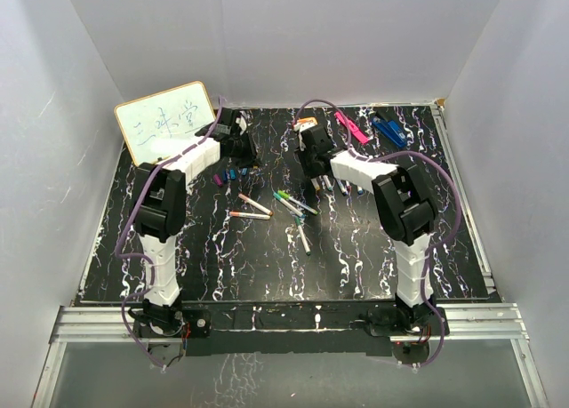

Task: Open the pen caps

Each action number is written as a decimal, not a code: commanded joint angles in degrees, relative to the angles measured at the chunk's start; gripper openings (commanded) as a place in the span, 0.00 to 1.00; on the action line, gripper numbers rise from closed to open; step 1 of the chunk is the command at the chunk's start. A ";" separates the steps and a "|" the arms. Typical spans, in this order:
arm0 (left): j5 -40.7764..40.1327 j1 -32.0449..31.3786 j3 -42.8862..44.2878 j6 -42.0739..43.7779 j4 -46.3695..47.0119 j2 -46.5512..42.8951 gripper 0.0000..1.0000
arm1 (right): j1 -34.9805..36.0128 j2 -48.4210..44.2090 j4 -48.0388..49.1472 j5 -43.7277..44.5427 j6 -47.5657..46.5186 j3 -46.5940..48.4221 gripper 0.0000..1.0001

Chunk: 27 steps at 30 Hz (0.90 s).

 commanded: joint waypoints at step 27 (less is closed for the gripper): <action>-17.56 -3.90 9.66 8.09 -7.18 7.78 0.00 | -2.26 3.06 5.68 -4.32 -1.78 2.98 0.18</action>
